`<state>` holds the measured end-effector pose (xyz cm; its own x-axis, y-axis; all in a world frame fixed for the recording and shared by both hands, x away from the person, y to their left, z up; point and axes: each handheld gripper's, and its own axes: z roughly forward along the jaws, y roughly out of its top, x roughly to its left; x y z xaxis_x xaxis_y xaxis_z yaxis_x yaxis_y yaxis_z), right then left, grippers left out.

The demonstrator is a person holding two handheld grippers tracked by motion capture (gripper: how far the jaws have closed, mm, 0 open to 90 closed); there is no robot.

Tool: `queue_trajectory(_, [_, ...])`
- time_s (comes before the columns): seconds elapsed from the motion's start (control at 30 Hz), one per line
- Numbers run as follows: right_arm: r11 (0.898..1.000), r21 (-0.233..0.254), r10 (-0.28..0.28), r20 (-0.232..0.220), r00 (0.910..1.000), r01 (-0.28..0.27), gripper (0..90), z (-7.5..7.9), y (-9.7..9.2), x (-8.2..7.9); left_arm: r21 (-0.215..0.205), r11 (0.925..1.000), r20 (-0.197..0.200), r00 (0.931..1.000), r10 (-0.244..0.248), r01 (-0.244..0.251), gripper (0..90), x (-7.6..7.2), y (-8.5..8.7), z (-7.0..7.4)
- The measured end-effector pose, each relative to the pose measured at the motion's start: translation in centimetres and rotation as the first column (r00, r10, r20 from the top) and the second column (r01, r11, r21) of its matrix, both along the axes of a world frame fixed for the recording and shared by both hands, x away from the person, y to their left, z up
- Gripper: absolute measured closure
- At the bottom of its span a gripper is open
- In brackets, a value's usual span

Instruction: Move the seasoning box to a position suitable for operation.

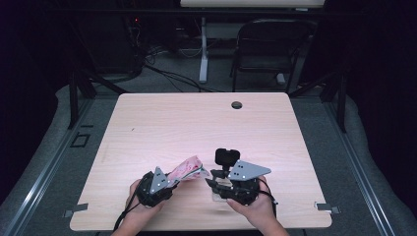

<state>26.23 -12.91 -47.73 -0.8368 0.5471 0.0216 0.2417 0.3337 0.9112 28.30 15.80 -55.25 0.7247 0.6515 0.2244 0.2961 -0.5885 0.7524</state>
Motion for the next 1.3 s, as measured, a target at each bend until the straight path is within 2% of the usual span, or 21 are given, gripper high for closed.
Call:
queue_trajectory(0.23, [1.0,-0.006,-0.011,0.031,0.9994,0.012,66.2,0.3,-0.3,-0.7,0.048,0.9988,0.053,0.9985,0.009,-0.012,62.9,-0.3,-0.3,0.5])
queue_trajectory(0.27, [1.0,-0.008,-0.002,0.041,0.9992,0.002,65.7,0.5,-0.4,-1.0,0.07,0.9974,0.065,0.9978,0.011,-0.016,62.9,-0.3,-0.4,0.5])
queue_trajectory(0.43, [1.0,-0.008,0.007,0.065,0.9979,-0.006,64.1,1.1,-0.4,-1.3,0.095,0.9954,0.068,0.9976,0.009,-0.016,63.0,-0.3,-0.8,0.3])
queue_trajectory(0.5, [1.0,-0.022,0.009,0.083,0.9965,-0.007,63.3,1.3,-0.3,-1.4,0.104,0.9944,0.074,0.9972,0.014,-0.022,63.0,-0.2,-1.0,0.0])
queue_trajectory(0.53, [0.999,-0.054,0.013,0.12,0.9927,-0.006,63.2,1.4,-0.3,-1.5,0.116,0.993,0.071,0.9974,0.013,-0.022,63.0,-0.1,-1.1,-0.1])
queue_trajectory(0.57, [0.999,-0.054,0.013,0.12,0.9927,-0.006,63.2,1.4,-0.3,-1.5,0.116,0.993,0.071,0.9974,0.013,-0.022,63.0,-0.1,-1.1,-0.1])
queue_trajectory(0.6, [0.996,-0.084,0.021,0.151,0.9882,-0.008,63.0,1.5,-0.2,-1.7,0.13,0.9913,0.073,0.9972,0.012,-0.022,63.0,0.0,-1.2,-0.3])
queue_trajectory(0.63, [0.996,-0.084,0.021,0.151,0.9882,-0.008,63.0,1.5,-0.2,-1.7,0.13,0.9913,0.073,0.9972,0.012,-0.022,63.1,0.0,-1.2,-0.3])
queue_trajectory(0.67, [0.993,-0.116,0.035,0.185,0.9822,-0.014,63.0,1.7,-0.2,-1.9,0.152,0.9881,0.076,0.9971,0.008,-0.019,63.1,0.1,-1.4,-0.4])
queue_trajectory(0.7, [0.993,-0.116,0.035,0.185,0.9822,-0.014,63.0,1.7,-0.2,-1.9,0.152,0.9881,0.076,0.9971,0.008,-0.019,63.1,0.1,-1.4,-0.4])
queue_trajectory(0.73, [0.988,-0.154,0.048,0.216,0.9751,-0.014,63.0,1.8,0.0,-2.0,0.16,0.9869,0.079,0.9968,0.006,-0.019,63.1,0.1,-1.5,-0.4])
queue_trajectory(0.77, [0.988,-0.154,0.048,0.216,0.9751,-0.014,63.0,1.8,0.0,-2.0,0.16,0.9869,0.079,0.9968,0.006,-0.019,63.2,0.1,-1.5,-0.4])
queue_trajectory(0.8, [0.98,-0.197,0.066,0.255,0.9647,-0.015,62.9,1.8,0.2,-2.2,0.167,0.9857,0.087,0.9962,0.007,-0.022,63.2,0.1,-1.7,-0.5])
queue_trajectory(0.83, [0.98,-0.197,0.066,0.255,0.9647,-0.015,62.9,1.8,0.2,-2.2,0.181,0.9832,0.094,0.9955,0.002,-0.019,63.2,0.0,-1.8,-0.4])
queue_trajectory(0.87, [0.967,-0.256,0.086,0.286,0.9544,-0.01,62.5,1.8,0.4,-2.4,0.194,0.9809,0.099,0.995,-0.004,-0.015,63.2,0.0,-1.9,-0.4])
queue_trajectory(0.93, [0.955,-0.298,0.101,0.31,0.9454,-0.004,61.9,1.7,0.8,-2.6,0.223,0.9747,0.127,0.9918,-0.012,-0.017,63.3,-0.2,-2.3,-0.4])
queue_trajectory(0.97, [0.955,-0.298,0.101,0.31,0.9454,-0.004,61.9,1.7,0.8,-2.6,0.223,0.9747,0.127,0.9918,-0.012,-0.017,63.3,-0.2,-2.3,-0.4])
queue_trajectory(1.0, [0.947,-0.322,0.123,0.308,0.9433,-0.019,63.0,1.5,1.1,-2.7,0.236,0.9716,0.145,0.9892,-0.018,-0.017,63.3,-0.2,-2.5,-0.3])
queue_trajectory(1.03, [0.943,-0.334,0.128,0.31,0.9422,-0.018,63.9,1.4,1.2,-2.7,0.236,0.9716,0.145,0.9892,-0.018,-0.017,63.3,-0.2,-2.5,-0.3])
queue_trajectory(1.07, [0.939,-0.343,0.128,0.308,0.9428,-0.016,64.7,1.3,1.3,-2.7,0.253,0.9674,0.159,0.987,-0.024,-0.017,63.4,-0.3,-2.7,-0.2])
queue_trajectory(1.3, [0.931,-0.366,0.124,0.292,0.9483,-0.009,70.7,0.8,1.2,-2.5,0.28,0.9597,0.185,0.9823,-0.026,-0.028,63.6,-0.3,-2.9,-0.2])
